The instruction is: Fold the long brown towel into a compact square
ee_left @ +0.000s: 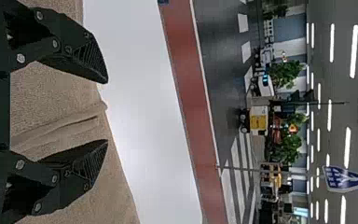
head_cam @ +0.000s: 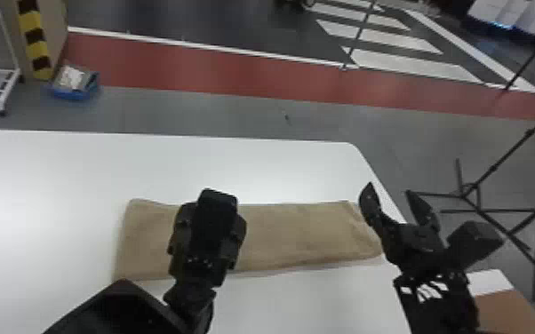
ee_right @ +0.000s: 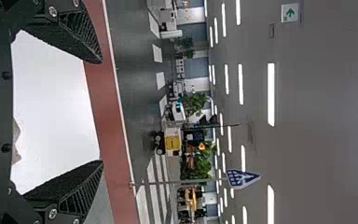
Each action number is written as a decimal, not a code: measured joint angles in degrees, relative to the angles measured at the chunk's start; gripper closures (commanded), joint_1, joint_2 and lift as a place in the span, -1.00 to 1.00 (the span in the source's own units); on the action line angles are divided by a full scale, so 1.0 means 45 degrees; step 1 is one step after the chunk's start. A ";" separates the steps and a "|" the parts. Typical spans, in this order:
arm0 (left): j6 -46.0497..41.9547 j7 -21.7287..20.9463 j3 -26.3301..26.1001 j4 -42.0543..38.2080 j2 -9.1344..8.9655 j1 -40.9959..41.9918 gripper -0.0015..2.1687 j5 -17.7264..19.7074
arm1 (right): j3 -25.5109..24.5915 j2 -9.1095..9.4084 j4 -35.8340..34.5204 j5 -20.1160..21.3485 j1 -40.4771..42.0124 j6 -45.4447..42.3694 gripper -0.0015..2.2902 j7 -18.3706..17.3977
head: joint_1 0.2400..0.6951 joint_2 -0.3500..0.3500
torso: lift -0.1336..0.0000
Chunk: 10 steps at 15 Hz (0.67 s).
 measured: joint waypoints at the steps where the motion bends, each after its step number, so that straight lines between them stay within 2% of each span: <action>1: -0.0005 0.0021 0.0216 -0.0277 0.0000 0.0258 -0.97 -0.0111 | 0.0159 0.0024 0.0021 0.0063 -0.0063 0.0169 -0.88 0.0062 | 1.00 -1.00 | -0.73; 4: -0.0300 0.0509 0.1033 -0.0817 0.0020 0.0856 -0.97 -0.1197 | 0.0738 0.0243 0.0066 0.0213 -0.0348 0.1228 -0.83 0.0739 | 1.00 -1.00 | -0.73; 6: -0.1463 0.0307 0.2292 -0.1078 0.0403 0.1524 -0.97 -0.1590 | 0.1328 0.0459 0.0193 0.0219 -0.0634 0.2264 -0.81 0.1395 | 1.00 -1.00 | -0.73; 8: -0.2529 0.0261 0.3465 -0.1344 0.0816 0.2289 -0.97 -0.1616 | 0.2044 0.0632 0.0345 0.0220 -0.0911 0.3122 -0.81 0.1892 | 1.00 -0.67 | -0.73; 10: -0.3217 0.0233 0.4180 -0.1492 0.1144 0.2861 -0.97 -0.1636 | 0.2615 0.0810 0.0372 0.0188 -0.1051 0.4176 -0.81 0.2260 | 1.00 -0.44 | -0.73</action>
